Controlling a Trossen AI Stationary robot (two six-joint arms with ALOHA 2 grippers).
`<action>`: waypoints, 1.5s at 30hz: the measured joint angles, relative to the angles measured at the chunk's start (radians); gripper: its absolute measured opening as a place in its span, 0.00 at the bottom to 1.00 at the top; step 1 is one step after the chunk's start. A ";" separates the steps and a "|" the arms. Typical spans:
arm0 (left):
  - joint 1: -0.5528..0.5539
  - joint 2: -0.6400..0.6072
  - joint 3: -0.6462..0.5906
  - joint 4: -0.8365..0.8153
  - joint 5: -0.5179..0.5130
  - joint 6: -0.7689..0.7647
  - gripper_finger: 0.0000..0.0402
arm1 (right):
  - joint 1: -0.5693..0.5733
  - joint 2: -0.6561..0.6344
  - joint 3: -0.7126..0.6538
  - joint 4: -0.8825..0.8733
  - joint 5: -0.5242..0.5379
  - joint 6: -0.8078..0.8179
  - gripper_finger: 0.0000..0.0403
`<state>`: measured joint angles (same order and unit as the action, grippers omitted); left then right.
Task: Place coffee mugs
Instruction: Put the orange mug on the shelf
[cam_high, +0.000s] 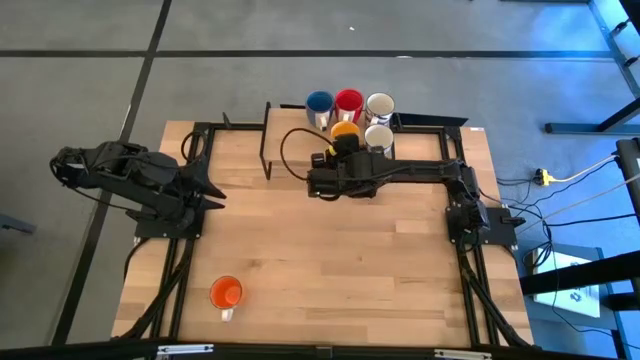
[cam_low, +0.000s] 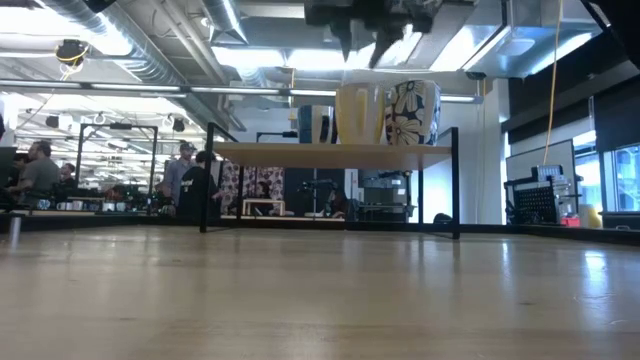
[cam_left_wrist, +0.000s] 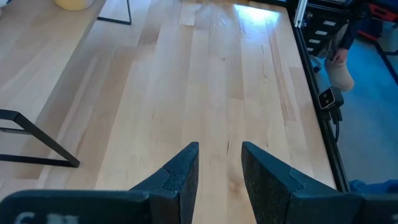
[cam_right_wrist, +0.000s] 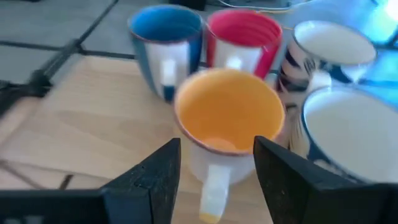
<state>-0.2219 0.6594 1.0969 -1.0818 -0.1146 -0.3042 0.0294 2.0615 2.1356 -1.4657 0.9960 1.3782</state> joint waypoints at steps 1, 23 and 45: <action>0.000 0.000 0.000 0.000 0.000 0.000 0.29 | 0.006 0.000 0.030 -0.002 -0.005 -0.034 0.47; -0.085 0.118 0.000 0.005 0.111 -0.095 0.29 | 0.528 0.054 -0.057 0.542 -0.224 -0.374 0.47; -0.651 0.577 0.000 0.100 0.024 -0.762 0.29 | 0.696 0.055 -0.316 0.855 -0.273 -0.314 0.47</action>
<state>-0.8732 1.2359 1.0973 -0.9814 -0.0909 -1.0667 0.7259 2.1166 1.8194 -0.6102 0.7228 1.0640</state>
